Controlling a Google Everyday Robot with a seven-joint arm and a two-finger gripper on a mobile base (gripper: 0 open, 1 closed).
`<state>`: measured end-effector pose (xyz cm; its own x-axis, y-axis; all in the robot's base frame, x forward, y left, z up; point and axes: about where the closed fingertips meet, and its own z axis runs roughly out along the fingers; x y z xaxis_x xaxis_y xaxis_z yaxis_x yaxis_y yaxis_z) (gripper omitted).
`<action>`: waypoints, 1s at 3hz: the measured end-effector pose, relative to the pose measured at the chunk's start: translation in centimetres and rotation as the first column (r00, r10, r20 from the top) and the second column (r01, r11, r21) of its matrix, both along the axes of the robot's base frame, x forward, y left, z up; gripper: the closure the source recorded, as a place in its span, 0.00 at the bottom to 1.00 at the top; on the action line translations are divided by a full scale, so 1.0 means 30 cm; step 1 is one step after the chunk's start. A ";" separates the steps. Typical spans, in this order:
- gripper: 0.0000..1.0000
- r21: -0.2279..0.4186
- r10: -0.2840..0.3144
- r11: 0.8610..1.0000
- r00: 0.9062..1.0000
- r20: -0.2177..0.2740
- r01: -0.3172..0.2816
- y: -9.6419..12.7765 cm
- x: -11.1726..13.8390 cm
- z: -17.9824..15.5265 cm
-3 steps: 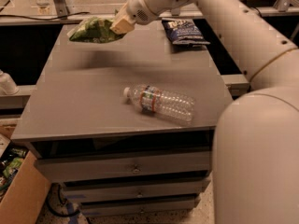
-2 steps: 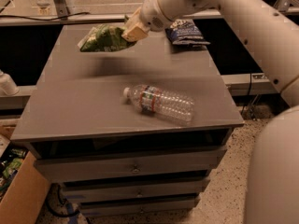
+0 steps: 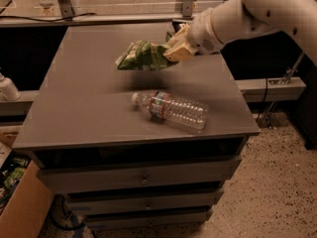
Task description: Move green jalapeno chip bag near water bottle
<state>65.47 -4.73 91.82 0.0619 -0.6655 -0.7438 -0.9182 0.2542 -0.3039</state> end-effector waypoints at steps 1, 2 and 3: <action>1.00 -0.003 -0.049 0.999 0.999 -0.006 0.049 -0.124 -0.049 -0.028; 1.00 -0.015 -0.075 0.997 0.997 -0.020 0.075 -0.208 -0.096 -0.073; 1.00 -0.036 -0.066 0.997 0.997 -0.039 0.065 -0.238 -0.133 -0.114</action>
Offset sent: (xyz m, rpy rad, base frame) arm -0.0450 -0.0956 -0.0361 -0.0283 0.0349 -0.1128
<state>61.49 -11.87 88.41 -0.0122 -0.6925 -0.7213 -0.9116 0.3041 -0.2766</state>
